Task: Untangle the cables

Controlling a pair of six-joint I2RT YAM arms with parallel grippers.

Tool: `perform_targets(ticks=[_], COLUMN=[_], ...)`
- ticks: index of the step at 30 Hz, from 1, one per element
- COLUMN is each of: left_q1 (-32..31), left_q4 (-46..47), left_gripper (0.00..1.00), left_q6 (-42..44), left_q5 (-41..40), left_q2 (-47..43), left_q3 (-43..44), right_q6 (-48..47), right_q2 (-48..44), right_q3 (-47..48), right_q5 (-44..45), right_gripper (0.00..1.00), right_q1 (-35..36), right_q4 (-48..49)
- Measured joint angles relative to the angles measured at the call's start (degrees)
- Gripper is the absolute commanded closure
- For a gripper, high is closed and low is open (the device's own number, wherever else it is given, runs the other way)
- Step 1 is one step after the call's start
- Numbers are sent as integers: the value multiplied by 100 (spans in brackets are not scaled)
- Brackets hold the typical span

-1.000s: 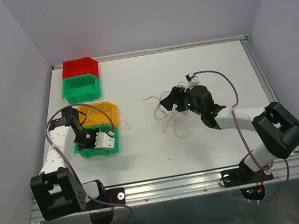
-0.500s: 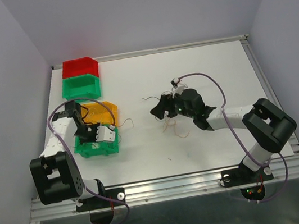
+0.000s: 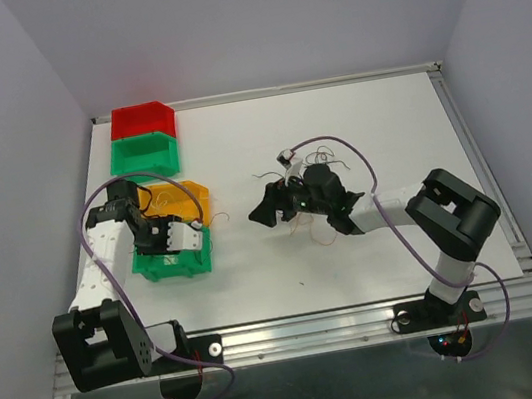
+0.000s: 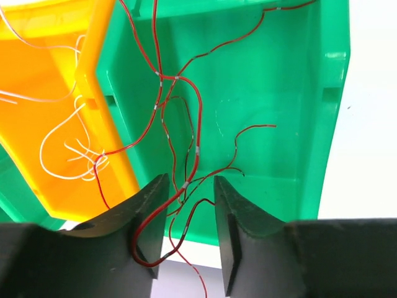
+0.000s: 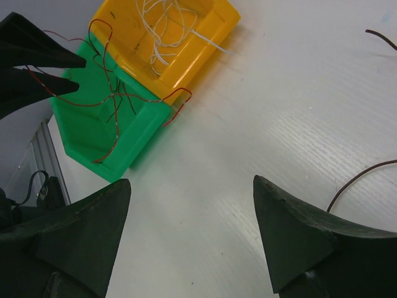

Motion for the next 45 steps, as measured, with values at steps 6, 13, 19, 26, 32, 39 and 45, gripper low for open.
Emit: perform_targets(ticks=[6,13,19,26,32,39,45], left_q1=[0,0,0,0,0,48,404], left_q4=[7,-50,31,127,155,839,1416], left_gripper=[22,2,1,1,1,8,14], left_q6=[-155,-299,-439,-557,-756,-1862,-3906], left_q5=[-186,-332,-332,-330,-343,-391,-332], left_q2=[0,0,-59,-498,-820,-1056,-1119], left_q3=[0,98,321,337,339,343,393], right_q6=[2,0,-2,-20,-20,-22,-28], right_q2=[103,186,201,201,201,201,186], right_q3=[2,55,76,76,76,76,76], right_q5=[-109,-160,-192,-197,-201,-201,-199], right_gripper=[16,16,16,16,16,16,16], right_q1=[11,39,50,50,57,76,76], right_q4=[74,114,118,122,122,122,122])
